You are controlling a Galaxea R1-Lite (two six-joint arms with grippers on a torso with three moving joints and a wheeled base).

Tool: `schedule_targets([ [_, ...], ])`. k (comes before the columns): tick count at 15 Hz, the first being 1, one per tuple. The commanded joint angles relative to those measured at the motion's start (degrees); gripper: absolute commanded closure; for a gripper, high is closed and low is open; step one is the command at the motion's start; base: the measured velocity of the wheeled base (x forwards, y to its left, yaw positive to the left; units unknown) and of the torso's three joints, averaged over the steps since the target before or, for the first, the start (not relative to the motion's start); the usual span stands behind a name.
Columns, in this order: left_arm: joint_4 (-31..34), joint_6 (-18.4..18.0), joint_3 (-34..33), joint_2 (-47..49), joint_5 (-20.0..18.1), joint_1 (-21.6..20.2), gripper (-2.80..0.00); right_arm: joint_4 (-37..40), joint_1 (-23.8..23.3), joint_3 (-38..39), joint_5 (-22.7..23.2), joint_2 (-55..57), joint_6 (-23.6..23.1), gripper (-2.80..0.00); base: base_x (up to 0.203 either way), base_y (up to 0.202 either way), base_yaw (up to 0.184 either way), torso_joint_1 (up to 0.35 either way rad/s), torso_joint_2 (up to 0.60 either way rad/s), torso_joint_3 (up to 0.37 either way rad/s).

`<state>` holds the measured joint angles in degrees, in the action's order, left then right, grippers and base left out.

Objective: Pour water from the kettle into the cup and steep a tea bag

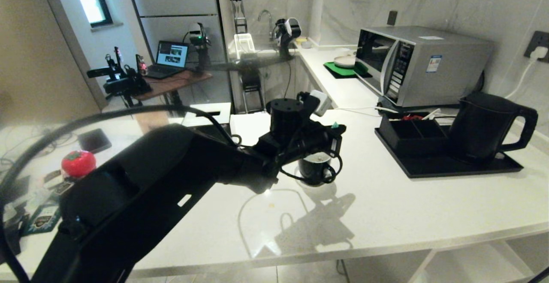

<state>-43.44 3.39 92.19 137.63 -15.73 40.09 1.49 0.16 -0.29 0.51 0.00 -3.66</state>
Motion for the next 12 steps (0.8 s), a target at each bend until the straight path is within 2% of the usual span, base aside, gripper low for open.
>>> schedule_targets([
  [1,-0.2,0.0,-0.3,0.7,-0.1,0.0,0.0,0.0,0.0,0.0,0.0,0.1,0.0,0.0,0.0,0.0,0.0,0.0,0.0,0.0],
  [12,-0.3,0.0,-0.1,1.2,0.2,0.0,0.0,0.0,0.0,0.0,0.0,0.1,0.0,0.0,0.0,0.0,0.0,0.0,0.0,0.0],
])
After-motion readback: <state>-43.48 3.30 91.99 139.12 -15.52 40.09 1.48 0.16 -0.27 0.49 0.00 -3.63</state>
